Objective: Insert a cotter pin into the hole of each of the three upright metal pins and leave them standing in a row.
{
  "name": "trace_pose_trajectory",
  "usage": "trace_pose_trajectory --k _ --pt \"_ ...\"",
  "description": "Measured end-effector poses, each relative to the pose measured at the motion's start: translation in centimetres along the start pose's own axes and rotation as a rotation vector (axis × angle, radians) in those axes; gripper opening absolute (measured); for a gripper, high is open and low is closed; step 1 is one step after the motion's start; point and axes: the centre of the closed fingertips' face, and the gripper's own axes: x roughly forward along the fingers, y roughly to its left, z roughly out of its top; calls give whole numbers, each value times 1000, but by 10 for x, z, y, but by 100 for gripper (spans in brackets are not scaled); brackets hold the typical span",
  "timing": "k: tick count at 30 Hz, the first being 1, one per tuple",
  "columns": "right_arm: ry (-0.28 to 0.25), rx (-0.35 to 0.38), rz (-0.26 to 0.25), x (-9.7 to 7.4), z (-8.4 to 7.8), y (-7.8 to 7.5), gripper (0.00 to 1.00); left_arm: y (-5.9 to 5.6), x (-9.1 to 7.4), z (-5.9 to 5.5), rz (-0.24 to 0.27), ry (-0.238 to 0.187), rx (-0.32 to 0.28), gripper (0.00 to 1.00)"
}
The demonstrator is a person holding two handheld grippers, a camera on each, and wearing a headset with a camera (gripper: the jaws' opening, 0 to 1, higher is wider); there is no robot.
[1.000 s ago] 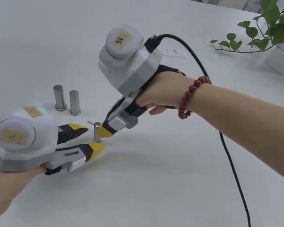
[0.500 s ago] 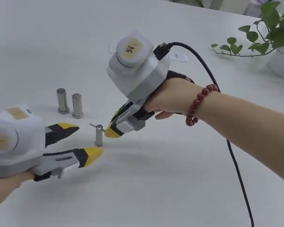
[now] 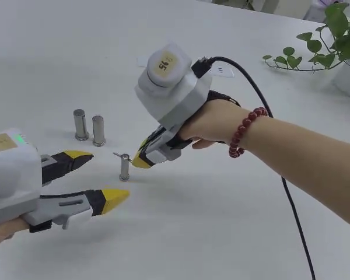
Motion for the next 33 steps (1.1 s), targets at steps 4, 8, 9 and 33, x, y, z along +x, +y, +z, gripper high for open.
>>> trace_pose_trajectory --k 4,8,9,33 --pt "-6 -4 -1 0 2 0 5 0 -2 0 1 -2 -2 57" --pt "-5 -13 -2 1 2 0 5 -1 -3 2 -1 -8 -4 57" --pt "-5 -15 -4 2 2 0 5 -1 -3 2 -2 -10 -5 57" --pt "-88 40 7 9 16 0 16 1 -14 9 26 -33 -14 58"
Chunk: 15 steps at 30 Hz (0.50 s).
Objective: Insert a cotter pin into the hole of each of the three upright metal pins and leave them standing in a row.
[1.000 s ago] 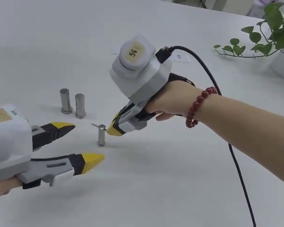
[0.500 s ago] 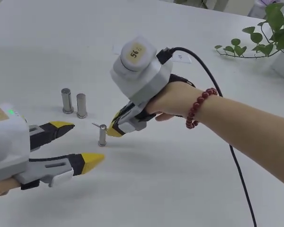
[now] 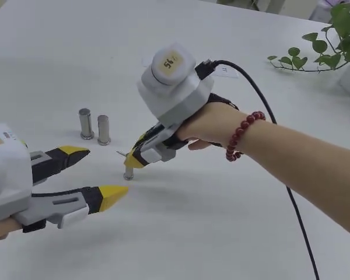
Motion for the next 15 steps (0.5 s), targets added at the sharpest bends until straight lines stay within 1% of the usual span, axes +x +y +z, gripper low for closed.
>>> trace_pose_trajectory --k 6,15 --pt "-18 0 -7 3 0 -2 16 -1 -2 2 0 -6 -8 58" --pt "-36 -22 -12 7 -1 -3 15 0 -4 3 5 -9 -16 57"
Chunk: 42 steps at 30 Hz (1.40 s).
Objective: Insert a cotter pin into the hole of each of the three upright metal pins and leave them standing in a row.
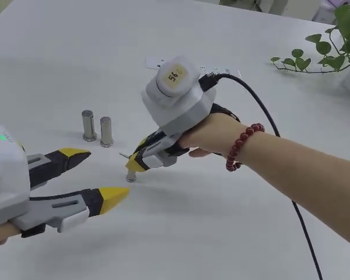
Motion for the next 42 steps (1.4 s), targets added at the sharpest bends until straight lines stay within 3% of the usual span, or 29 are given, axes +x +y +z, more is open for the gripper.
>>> trace_pose_trajectory --k 21,31,42 --pt "-7 -133 -7 1 1 1 11 -4 -7 -5 8 3 -11 54" --pt "-20 -205 53 -1 6 10 10 -5 -10 -4 10 -4 -14 54" --pt "0 -306 114 3 11 22 10 -4 -14 -4 18 -13 -15 54"
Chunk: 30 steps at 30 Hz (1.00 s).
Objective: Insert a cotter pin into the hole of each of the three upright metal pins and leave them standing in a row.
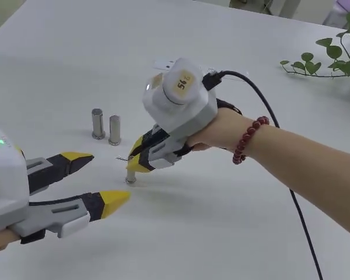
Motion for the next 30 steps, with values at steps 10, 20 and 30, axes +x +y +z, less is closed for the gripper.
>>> trace_pose_trajectory --k 10,20,30 --pt "24 -43 23 6 -2 6 10 1 -2 -2 7 3 5 54" --pt "21 -64 32 6 -3 7 11 -1 -1 -1 0 2 1 54" --pt "-4 -80 65 7 -1 8 11 0 -1 -1 -4 2 -1 54"
